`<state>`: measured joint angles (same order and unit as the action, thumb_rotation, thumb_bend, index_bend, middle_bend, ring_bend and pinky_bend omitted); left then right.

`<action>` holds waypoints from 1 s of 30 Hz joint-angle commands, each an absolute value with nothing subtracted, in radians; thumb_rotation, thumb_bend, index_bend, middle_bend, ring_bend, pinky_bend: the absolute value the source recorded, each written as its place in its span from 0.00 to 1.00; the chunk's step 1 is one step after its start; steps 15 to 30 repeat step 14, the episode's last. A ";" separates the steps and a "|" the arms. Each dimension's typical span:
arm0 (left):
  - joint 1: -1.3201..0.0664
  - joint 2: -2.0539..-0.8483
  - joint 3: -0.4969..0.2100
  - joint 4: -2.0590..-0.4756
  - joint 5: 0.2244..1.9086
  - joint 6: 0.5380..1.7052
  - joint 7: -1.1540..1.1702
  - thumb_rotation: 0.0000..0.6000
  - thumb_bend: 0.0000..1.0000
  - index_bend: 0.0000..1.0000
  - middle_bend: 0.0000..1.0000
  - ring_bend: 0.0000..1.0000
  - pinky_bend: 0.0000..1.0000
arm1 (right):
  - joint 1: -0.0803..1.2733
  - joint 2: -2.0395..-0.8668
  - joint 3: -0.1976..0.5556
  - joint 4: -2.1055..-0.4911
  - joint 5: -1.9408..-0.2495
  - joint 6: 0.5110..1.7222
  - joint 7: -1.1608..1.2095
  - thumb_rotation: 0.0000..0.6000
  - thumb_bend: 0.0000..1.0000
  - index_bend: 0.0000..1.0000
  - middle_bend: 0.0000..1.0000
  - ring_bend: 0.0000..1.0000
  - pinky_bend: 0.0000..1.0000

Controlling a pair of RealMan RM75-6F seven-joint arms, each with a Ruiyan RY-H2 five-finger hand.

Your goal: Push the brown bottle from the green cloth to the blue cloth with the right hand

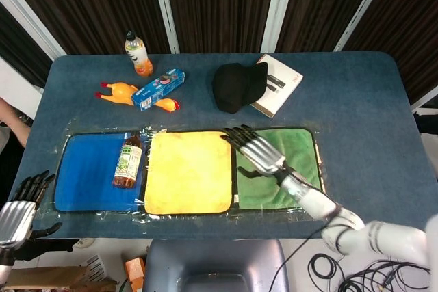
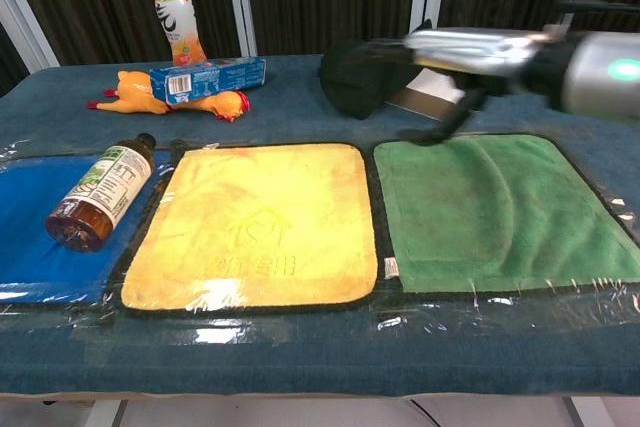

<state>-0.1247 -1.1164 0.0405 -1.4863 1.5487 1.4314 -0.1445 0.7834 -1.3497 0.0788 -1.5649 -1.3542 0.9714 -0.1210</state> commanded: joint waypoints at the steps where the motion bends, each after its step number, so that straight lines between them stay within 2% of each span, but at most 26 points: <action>1: -0.120 -1.115 0.036 -1.494 1.548 1.440 -0.134 1.00 0.04 0.00 0.00 0.00 0.07 | 0.356 -1.135 -0.153 -1.783 -1.340 1.414 -0.415 1.00 0.32 0.00 0.00 0.00 0.00; 6: -0.111 -1.113 0.036 -1.509 1.554 1.453 -0.119 1.00 0.04 0.00 0.00 0.00 0.07 | 0.247 -1.197 -0.173 -1.677 -1.424 1.526 -0.340 1.00 0.32 0.00 0.00 0.00 0.00; 12: -0.100 -1.109 0.041 -1.512 1.574 1.475 -0.124 1.00 0.04 0.00 0.00 0.00 0.07 | 0.237 -1.177 -0.168 -1.668 -1.490 1.507 -0.283 1.00 0.32 0.00 0.00 0.00 0.00; 30: -0.098 -1.107 0.042 -1.511 1.576 1.478 -0.127 1.00 0.04 0.00 0.00 0.00 0.07 | 0.235 -1.177 -0.160 -1.667 -1.488 1.493 -0.285 1.00 0.32 0.00 0.00 0.00 0.00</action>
